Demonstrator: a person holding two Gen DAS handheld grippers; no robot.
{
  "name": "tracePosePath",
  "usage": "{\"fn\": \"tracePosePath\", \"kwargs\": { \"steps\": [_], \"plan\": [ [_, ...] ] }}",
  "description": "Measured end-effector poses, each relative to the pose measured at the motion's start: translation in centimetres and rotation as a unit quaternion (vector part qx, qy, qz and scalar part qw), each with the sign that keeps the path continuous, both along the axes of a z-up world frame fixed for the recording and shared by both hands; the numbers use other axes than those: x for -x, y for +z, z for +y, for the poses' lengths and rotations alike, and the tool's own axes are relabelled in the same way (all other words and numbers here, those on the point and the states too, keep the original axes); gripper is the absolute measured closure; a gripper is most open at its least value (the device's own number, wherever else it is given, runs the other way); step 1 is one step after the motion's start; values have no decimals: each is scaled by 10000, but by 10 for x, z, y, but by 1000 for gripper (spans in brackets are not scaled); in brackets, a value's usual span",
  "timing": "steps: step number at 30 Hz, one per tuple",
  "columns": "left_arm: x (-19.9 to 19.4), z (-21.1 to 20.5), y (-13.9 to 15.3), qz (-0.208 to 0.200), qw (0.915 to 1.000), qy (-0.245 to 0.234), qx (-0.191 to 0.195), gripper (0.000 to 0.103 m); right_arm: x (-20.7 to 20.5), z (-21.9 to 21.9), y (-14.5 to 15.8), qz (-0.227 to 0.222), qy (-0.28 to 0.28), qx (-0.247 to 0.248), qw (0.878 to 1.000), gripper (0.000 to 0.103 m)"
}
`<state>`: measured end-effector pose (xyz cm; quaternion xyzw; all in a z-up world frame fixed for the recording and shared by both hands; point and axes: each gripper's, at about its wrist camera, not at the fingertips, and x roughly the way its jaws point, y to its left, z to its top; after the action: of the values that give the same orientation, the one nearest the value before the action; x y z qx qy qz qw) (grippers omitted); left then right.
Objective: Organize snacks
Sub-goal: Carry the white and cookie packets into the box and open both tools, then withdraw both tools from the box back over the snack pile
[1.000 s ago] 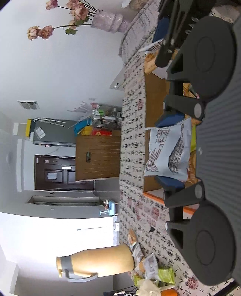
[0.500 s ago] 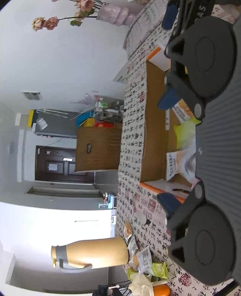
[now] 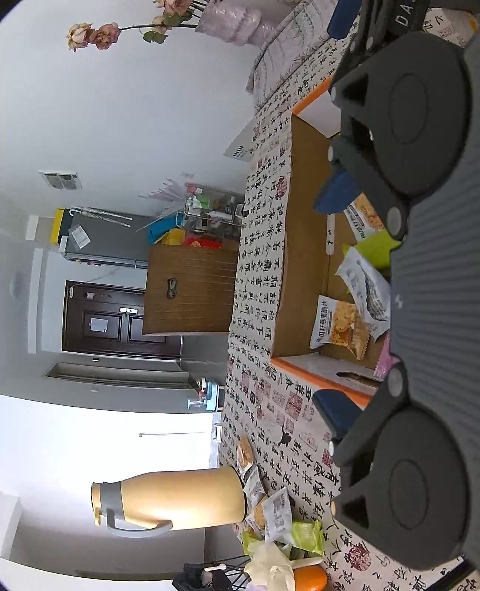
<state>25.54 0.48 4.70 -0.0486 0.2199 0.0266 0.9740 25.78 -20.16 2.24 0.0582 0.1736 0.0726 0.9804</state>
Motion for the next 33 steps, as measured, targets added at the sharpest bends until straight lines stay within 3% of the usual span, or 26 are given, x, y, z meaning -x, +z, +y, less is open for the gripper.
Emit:
{"fn": "tracePosePath", "kwargs": {
  "steps": [18,33],
  "plan": [
    [41,-2,31,-168,9999,16,-14,0,45,5,32,-275,-45,212,9994,0],
    [104,10,20,2,10000,-26,-21,0,103,5,23,-77,116,232,9996,0]
  ]
}}
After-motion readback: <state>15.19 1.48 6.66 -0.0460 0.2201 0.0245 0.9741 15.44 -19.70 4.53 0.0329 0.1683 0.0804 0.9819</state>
